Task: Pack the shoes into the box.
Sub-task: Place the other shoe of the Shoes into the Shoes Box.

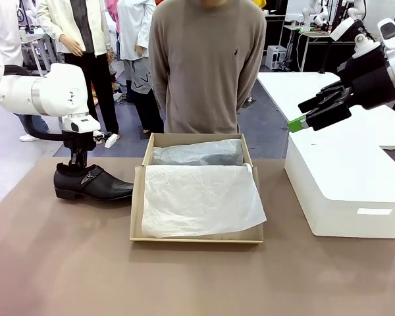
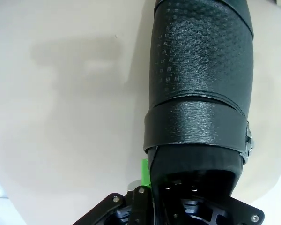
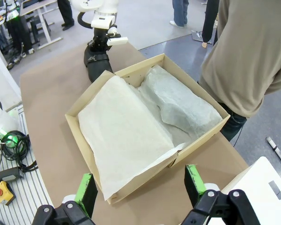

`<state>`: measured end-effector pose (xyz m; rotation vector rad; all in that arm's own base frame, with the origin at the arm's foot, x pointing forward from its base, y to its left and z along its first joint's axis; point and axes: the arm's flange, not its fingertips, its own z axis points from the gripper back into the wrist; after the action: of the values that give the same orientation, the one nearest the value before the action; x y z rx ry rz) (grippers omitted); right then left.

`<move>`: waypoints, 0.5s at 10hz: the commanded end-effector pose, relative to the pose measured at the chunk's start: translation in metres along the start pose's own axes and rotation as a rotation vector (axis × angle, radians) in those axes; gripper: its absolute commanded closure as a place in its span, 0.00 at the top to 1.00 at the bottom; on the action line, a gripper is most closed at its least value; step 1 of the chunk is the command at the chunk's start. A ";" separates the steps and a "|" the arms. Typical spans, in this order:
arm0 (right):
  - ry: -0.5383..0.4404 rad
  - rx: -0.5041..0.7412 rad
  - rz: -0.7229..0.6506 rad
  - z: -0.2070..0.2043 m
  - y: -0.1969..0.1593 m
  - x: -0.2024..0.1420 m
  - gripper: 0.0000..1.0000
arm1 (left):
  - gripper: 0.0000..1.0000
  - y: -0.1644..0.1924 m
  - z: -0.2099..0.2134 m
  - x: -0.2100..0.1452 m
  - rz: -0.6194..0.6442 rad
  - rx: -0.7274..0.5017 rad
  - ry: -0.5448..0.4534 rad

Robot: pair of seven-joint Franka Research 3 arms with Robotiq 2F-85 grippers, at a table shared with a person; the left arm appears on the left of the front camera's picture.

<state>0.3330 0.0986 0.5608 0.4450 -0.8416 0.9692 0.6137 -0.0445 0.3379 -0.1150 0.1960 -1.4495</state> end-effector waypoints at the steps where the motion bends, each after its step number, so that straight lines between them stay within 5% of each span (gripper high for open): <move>1: -0.014 0.011 0.009 -0.001 -0.002 0.000 1.00 | 0.00 -0.006 -0.002 -0.009 0.011 0.067 0.026; 5: -0.014 0.011 0.009 -0.001 -0.002 0.000 1.00 | 0.00 -0.026 0.040 -0.029 0.051 0.149 0.004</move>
<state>0.3330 0.0986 0.5607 0.4450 -0.8415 0.9692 0.6066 -0.0268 0.3713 -0.0242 0.1143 -1.4313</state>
